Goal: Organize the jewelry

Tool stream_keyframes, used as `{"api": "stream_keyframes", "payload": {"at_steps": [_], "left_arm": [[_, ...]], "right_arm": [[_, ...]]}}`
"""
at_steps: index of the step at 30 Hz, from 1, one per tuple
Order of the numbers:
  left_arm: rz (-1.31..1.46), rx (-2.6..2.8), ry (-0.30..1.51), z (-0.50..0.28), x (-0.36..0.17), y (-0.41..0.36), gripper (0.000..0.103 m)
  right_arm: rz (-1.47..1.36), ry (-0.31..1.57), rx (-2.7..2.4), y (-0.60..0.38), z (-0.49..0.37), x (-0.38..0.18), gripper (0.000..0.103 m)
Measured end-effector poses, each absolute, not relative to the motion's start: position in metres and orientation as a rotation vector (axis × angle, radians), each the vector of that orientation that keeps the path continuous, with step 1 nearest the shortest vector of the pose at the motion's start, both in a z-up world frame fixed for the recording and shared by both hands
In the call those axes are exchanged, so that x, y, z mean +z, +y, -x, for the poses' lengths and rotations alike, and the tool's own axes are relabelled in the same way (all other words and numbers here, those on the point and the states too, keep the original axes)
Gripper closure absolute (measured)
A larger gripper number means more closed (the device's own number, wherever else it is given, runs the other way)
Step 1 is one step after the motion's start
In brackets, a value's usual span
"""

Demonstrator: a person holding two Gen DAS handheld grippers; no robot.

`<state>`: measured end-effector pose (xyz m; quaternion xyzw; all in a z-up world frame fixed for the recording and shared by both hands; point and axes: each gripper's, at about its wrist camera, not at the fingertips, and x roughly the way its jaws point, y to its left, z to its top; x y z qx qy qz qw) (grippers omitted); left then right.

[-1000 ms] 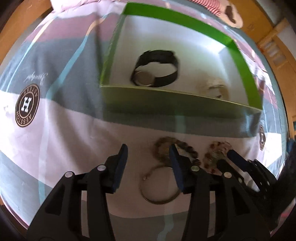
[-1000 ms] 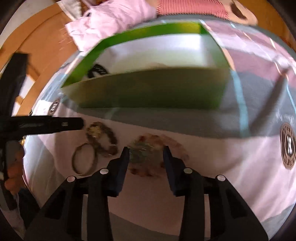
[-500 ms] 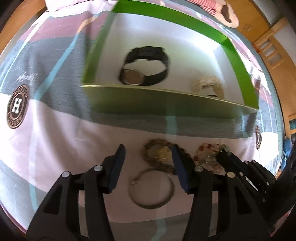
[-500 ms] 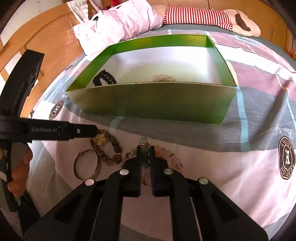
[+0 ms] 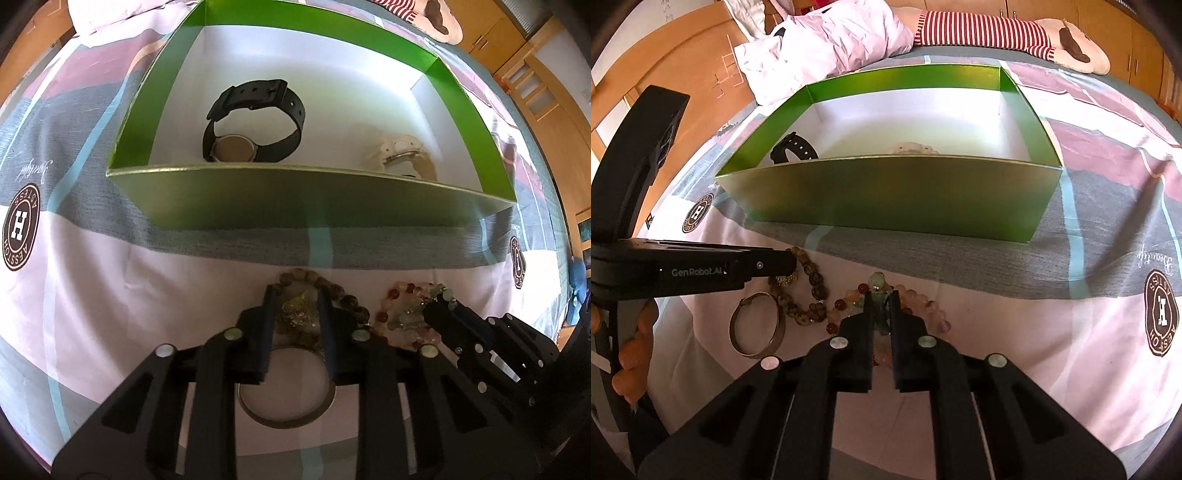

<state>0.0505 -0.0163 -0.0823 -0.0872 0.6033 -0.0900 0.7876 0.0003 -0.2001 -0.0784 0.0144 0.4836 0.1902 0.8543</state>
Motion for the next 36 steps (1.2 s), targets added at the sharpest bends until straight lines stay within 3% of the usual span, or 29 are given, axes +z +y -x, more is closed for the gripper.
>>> {"api": "stream_keyframes", "payload": {"at_steps": [3,10,14,22,36], "left_arm": [[0.221,-0.195,1.285,-0.05,-0.076,-0.011,0.098],[0.235,-0.186,1.176,-0.046,-0.042,0.006,0.099],[0.24,-0.204,1.207,-0.048,-0.046,0.008,0.099],[0.152,-0.251,1.242,-0.042,-0.057,-0.019,0.084],[0.178,-0.162,1.348,-0.051,-0.087,0.004,0.082]], "right_arm": [[-0.034,1.008,0.394,-0.203,0.0,-0.076,0.095],[-0.047,0.958,0.348,-0.216,-0.004,-0.064,0.095],[-0.088,0.97,0.324,-0.228,-0.011,-0.064,0.095],[-0.086,0.967,0.293,-0.233,-0.012,-0.062,0.095],[-0.085,0.982,0.283,-0.236,-0.013,-0.065,0.095]]}}
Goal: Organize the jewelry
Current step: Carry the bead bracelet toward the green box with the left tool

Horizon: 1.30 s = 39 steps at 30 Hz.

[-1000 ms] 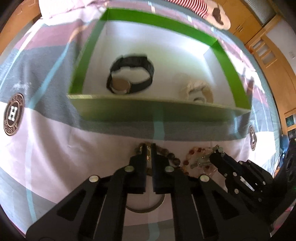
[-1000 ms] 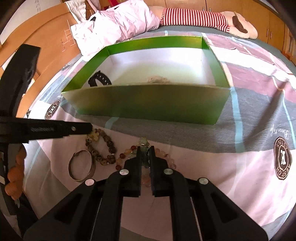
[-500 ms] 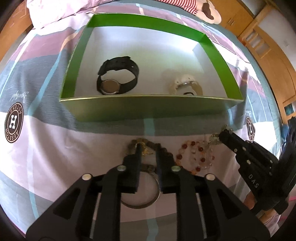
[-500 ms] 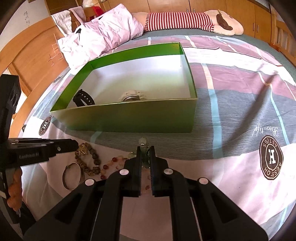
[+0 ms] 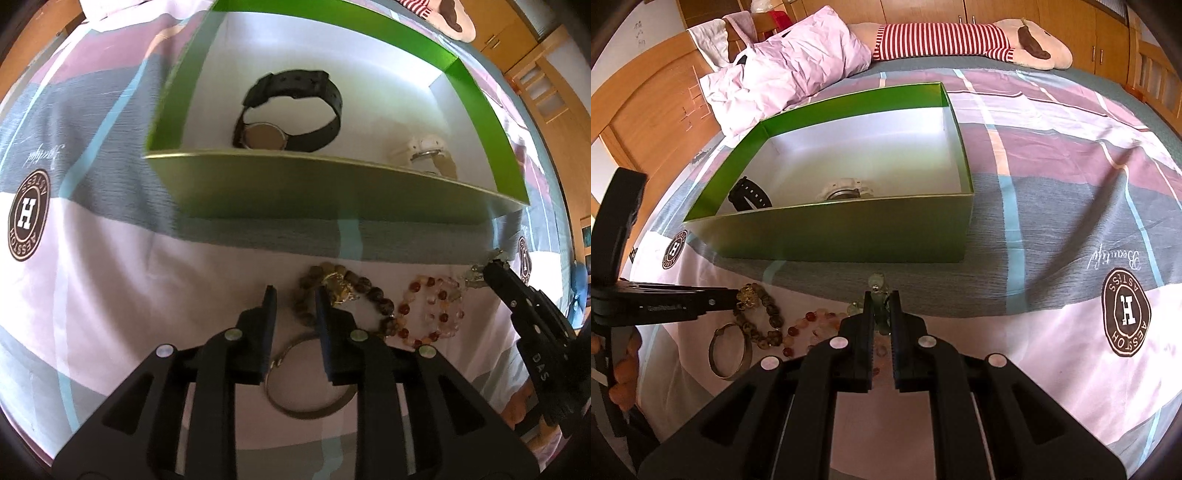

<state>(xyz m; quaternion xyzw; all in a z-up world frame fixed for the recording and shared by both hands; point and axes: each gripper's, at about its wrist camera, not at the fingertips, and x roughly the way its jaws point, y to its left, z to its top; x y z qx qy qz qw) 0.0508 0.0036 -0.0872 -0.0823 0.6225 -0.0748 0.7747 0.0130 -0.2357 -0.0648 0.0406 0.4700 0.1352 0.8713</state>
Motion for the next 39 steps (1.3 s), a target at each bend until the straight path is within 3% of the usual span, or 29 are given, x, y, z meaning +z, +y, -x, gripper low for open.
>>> {"api": "stream_keyframes", "payload": {"at_steps": [5,6,7,21,32,39], "left_arm": [[0.096,-0.143,1.313,-0.052,-0.091,-0.007,0.082],[0.084,-0.134,1.308,-0.052,-0.091,-0.009,0.085],[0.082,-0.129,1.303,-0.052,-0.089,-0.01,0.095],[0.208,-0.297,1.029,-0.021,0.01,0.004,0.096],[0.211,-0.306,0.995,-0.025,0.022,0.009,0.096],[0.213,-0.291,0.915,-0.032,0.041,0.011,0.096]], "right_arm": [[-0.09,0.989,0.286,-0.236,-0.013,-0.067,0.095],[-0.089,0.99,0.286,-0.236,-0.013,-0.067,0.095],[-0.088,0.989,0.286,-0.235,-0.012,-0.067,0.095],[-0.094,0.962,0.298,-0.234,-0.01,-0.061,0.095],[-0.09,0.96,0.351,-0.218,-0.003,-0.053,0.095],[-0.068,0.87,0.34,-0.214,-0.006,-0.016,0.095]]}}
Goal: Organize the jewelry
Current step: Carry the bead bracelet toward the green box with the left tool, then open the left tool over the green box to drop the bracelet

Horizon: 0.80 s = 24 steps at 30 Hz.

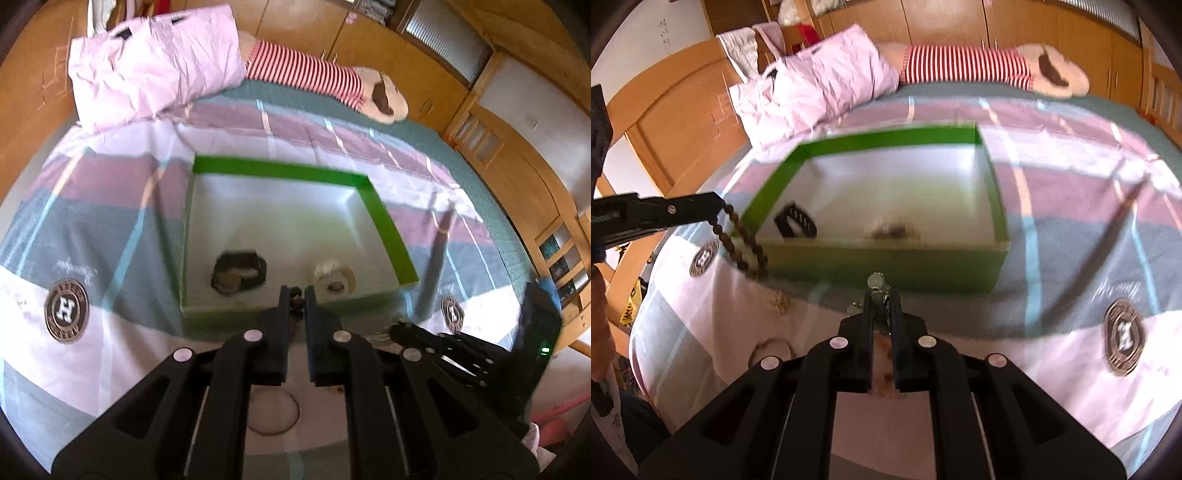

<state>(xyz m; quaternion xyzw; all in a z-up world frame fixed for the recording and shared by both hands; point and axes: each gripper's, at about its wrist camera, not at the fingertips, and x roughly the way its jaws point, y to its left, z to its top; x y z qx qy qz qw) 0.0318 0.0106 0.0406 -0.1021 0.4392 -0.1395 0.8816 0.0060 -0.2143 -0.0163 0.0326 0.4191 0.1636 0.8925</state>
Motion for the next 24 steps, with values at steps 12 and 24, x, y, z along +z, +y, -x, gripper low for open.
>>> {"api": "stream_keyframes", "payload": {"at_steps": [12,24], "left_arm": [[0.246,-0.181,0.858,-0.06,0.038,0.028,0.095],[0.253,-0.137,0.913,-0.067,0.022,0.033,0.086]], "right_arm": [[-0.109,0.873,0.284,-0.206,-0.071,-0.011,0.095],[-0.108,0.9,0.266,-0.211,-0.061,-0.014,0.051]]}}
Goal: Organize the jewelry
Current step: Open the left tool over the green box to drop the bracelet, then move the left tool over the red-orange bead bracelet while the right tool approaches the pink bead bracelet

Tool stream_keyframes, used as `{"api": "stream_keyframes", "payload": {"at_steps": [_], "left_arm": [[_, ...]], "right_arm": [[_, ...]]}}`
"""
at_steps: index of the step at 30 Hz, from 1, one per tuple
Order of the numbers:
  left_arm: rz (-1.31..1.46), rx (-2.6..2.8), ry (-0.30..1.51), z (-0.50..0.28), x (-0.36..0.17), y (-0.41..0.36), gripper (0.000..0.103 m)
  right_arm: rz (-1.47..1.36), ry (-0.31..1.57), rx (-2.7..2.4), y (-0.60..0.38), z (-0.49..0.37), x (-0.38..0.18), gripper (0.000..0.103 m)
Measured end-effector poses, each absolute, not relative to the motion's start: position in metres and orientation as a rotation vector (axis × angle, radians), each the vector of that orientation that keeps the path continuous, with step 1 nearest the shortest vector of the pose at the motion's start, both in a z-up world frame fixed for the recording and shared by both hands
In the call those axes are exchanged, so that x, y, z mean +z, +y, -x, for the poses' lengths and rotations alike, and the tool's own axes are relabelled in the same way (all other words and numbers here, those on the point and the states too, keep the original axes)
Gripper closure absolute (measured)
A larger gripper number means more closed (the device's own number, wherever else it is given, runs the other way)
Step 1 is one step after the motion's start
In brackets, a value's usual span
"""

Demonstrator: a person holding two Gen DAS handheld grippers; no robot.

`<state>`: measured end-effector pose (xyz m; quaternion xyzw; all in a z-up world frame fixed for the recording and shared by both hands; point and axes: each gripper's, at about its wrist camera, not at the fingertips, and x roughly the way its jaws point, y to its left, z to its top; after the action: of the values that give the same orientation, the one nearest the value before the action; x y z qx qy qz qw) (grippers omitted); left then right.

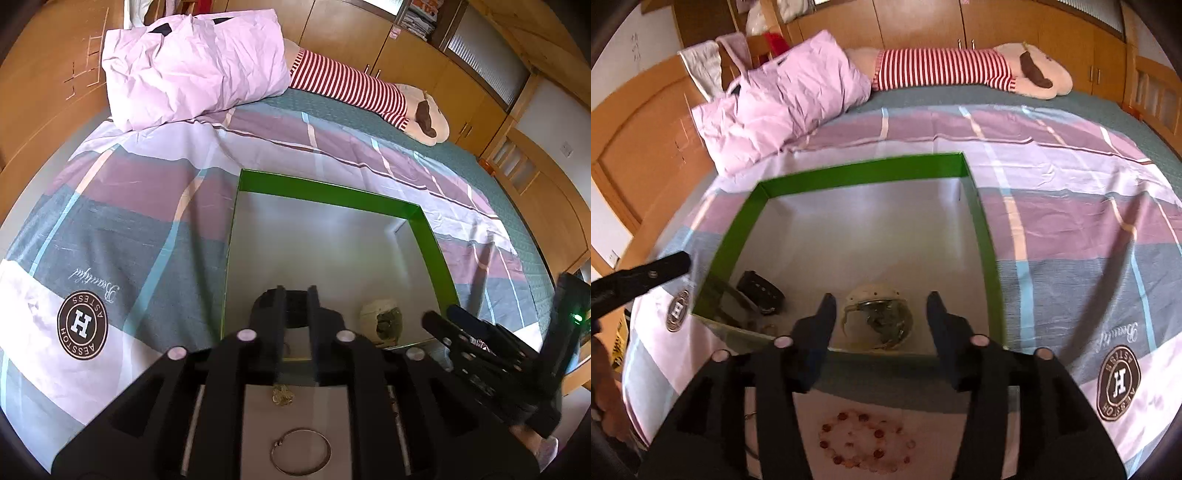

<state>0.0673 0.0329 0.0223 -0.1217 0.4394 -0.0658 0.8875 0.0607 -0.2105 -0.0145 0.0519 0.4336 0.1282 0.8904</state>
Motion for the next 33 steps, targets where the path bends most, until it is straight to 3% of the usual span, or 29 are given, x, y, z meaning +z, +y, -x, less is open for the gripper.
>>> {"api": "stream_keyframes", "payload": {"at_steps": [2,9,12,14,17,23,33], "left_arm": [[0.263,-0.14,0.924,-0.065,0.023,0.033,0.075],[0.188,-0.184,1.06,-0.042,0.008,0.015,0.065],[0.121,-0.165,1.145,-0.039,-0.013,0.002,0.063],[0.114,-0.149,1.199,-0.042,-0.026,0.0,0.061],[0.118,-0.129,1.255,-0.046,-0.042,0.001,0.056],[0.08,-0.192,1.251,-0.038,-0.046,-0.015,0.046],[-0.135,-0.256,1.235,-0.026,-0.074,-0.077,0.045]], "right_arm": [[-0.107,0.901,0.304,-0.213,-0.049,-0.01,0.051],[-0.043,0.986,0.358,-0.223,-0.003,-0.05,0.053],[0.035,1.096,0.322,-0.213,-0.005,-0.082,0.068],[0.039,1.116,0.339,-0.207,-0.006,-0.09,0.072],[0.064,1.112,0.356,-0.201,-0.003,-0.086,0.096],[0.011,1.006,0.375,-0.211,0.003,-0.052,0.096],[-0.021,1.07,0.251,-0.238,-0.013,-0.068,0.096]]}}
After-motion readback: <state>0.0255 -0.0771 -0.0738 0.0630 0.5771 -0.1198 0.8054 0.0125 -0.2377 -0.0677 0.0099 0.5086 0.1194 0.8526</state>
